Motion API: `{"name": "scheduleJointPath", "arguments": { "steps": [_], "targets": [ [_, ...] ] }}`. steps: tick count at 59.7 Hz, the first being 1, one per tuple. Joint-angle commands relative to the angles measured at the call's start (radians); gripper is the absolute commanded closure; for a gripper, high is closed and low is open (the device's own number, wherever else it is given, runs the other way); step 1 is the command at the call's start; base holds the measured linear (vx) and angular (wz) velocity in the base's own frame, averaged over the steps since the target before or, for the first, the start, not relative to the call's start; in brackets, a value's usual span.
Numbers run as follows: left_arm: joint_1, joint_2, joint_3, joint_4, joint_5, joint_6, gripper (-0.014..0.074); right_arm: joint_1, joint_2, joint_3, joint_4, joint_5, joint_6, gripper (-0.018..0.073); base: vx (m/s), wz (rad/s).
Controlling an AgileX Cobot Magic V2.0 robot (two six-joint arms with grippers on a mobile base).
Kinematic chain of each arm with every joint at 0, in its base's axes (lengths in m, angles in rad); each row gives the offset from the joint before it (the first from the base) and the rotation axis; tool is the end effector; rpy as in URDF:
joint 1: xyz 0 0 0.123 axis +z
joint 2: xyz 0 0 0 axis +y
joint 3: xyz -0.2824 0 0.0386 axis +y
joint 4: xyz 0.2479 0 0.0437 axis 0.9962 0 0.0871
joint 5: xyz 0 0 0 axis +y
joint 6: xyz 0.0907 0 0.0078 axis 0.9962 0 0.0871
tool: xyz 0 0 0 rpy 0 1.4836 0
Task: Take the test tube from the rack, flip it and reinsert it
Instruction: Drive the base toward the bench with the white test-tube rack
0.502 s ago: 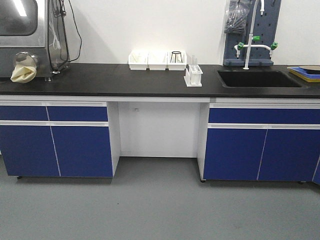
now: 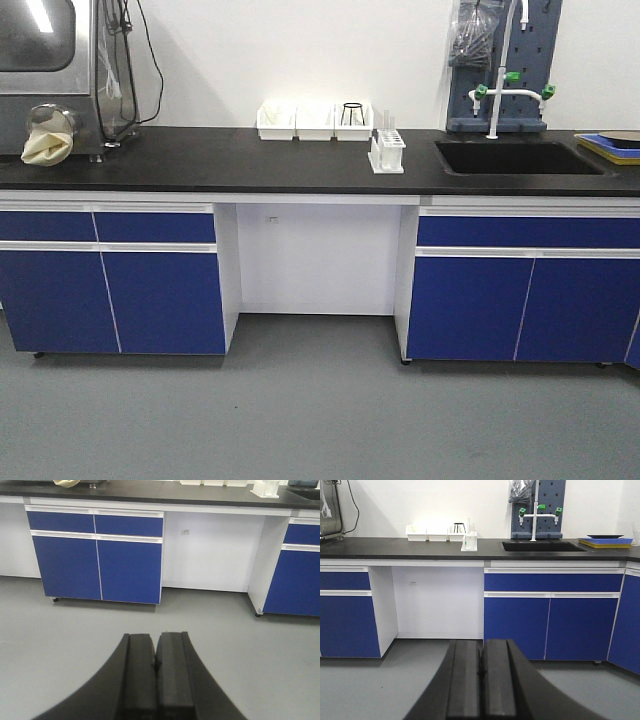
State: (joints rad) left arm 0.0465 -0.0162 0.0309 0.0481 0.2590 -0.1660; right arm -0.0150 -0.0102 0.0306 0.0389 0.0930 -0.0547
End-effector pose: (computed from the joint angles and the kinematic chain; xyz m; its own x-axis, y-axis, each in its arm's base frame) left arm 0.0548 0.0037 0.1801 -0.1766 -0.1276 -0.9760 -0.0802 0.9901 -0.1149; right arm 0.0570 -0.0005 0.1948 -0.0263 -0.0156 -0.9995 0.0110 0.9998 -0.0159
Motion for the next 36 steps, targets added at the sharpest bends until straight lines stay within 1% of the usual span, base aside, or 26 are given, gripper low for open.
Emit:
{"name": "scheduleJointPath", "arguments": {
  "steps": [1, 21, 36],
  "targets": [
    [-0.008, -0.011, 0.002, -0.005, -0.079, 0.0, 0.0603, -0.002, -0.011, 0.001, -0.002, -0.081, -0.001, 0.0571, 0.0, 0.0],
    [-0.008, -0.011, 0.002, -0.005, -0.079, 0.0, 0.0603, -0.002, -0.011, 0.001, -0.002, -0.081, -0.001, 0.0571, 0.02, -0.01],
    [-0.008, -0.011, 0.002, -0.005, -0.079, 0.0, 0.0603, -0.002, -0.011, 0.001, -0.002, -0.081, -0.001, 0.0571, 0.17, 0.03]
  ]
}}
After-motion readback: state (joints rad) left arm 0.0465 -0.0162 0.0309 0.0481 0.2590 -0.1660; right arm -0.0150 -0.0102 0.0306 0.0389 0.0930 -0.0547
